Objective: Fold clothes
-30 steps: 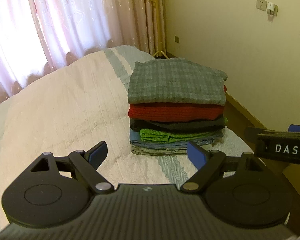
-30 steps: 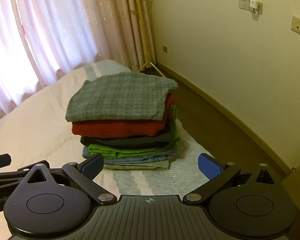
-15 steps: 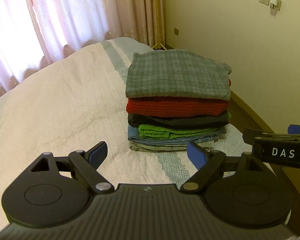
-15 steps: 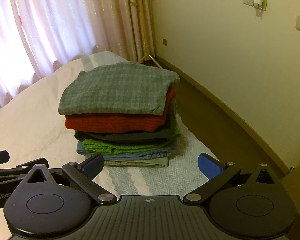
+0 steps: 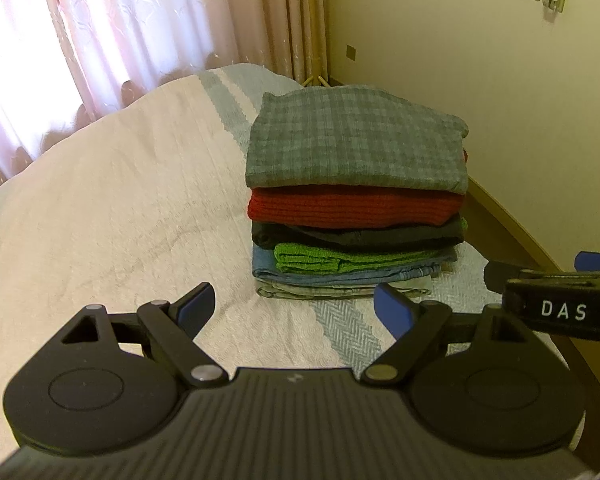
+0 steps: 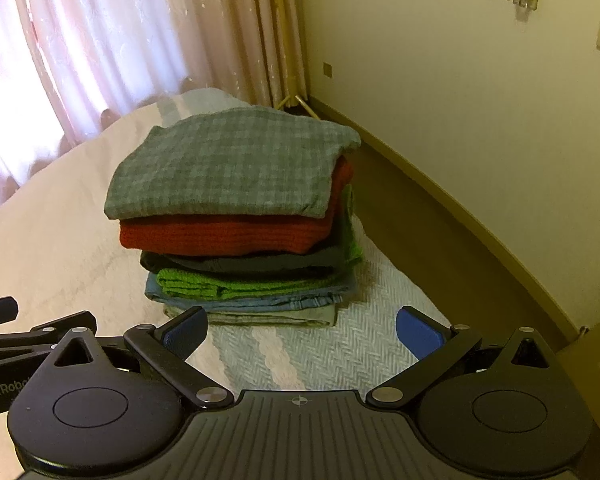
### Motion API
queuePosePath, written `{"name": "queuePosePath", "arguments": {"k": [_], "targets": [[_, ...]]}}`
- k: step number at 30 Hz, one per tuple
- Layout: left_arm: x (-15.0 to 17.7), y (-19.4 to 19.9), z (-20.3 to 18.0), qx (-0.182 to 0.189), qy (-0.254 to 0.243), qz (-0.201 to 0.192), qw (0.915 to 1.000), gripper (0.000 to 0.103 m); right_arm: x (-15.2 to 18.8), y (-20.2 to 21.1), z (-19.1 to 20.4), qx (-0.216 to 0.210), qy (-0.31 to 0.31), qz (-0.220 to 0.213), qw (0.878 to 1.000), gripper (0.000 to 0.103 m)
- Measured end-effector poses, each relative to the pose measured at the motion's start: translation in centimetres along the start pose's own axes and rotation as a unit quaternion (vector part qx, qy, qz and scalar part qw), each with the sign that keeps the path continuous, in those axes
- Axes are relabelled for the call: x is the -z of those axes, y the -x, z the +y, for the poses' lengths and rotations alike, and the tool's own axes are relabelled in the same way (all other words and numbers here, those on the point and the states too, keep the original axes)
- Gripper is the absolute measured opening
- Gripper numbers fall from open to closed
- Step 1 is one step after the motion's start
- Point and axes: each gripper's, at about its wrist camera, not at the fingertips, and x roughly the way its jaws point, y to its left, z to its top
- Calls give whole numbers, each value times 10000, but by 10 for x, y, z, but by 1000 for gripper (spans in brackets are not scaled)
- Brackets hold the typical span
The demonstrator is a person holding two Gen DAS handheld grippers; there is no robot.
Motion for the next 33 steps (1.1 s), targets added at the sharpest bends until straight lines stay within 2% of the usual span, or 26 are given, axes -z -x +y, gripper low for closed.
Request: {"name": "queuePosePath", "arguments": {"k": [33], "targets": [[9,-28,4,-68,-58,221,9997,84,10,-25,6,45,141,347,9993,103]]}}
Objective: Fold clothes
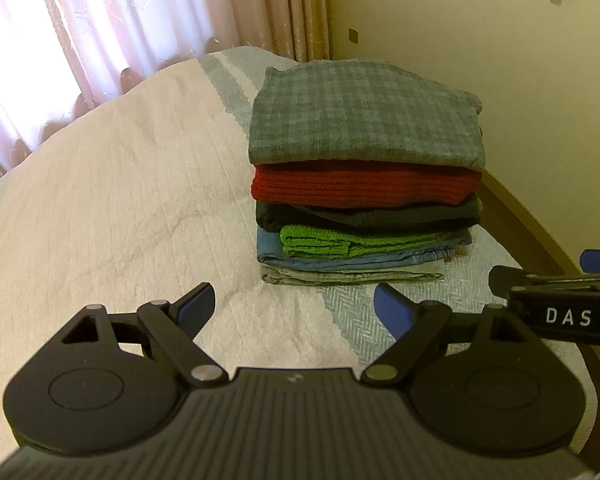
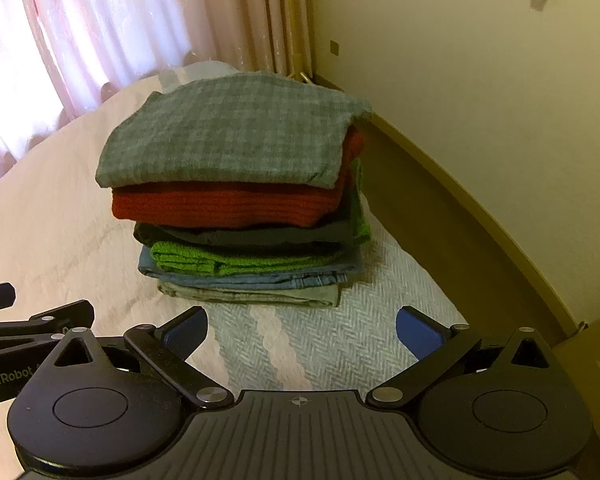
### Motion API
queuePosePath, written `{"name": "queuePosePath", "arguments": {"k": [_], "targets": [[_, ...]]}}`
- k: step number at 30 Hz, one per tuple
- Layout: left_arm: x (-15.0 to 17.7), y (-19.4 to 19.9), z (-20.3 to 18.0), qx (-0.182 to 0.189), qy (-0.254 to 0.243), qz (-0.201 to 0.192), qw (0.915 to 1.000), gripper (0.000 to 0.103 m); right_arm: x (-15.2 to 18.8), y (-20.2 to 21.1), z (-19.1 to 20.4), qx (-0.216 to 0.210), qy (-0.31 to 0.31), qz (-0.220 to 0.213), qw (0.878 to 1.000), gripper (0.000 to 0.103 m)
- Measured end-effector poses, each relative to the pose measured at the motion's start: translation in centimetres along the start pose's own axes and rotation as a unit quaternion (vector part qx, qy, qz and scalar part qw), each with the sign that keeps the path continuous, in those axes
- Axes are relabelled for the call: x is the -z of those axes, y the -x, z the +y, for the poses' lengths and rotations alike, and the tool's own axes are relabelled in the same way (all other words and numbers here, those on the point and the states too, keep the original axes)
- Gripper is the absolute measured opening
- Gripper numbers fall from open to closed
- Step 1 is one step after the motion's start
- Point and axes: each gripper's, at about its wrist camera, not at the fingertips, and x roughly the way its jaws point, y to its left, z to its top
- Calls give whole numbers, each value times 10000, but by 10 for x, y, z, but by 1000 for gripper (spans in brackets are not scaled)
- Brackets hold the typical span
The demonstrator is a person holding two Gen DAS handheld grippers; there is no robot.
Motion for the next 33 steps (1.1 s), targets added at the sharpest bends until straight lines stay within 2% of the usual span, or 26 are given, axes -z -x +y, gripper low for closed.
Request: {"name": "queuePosePath", "arguments": {"k": [19,33], "targets": [[8,-2,-2,-52,-22,32,10000,84,5,1,-2,8,0,31,10000,103],[16,18,-5,-128,-28,-106,9999,84,8,12,-4,-54,-1,-61,10000,103]]}}
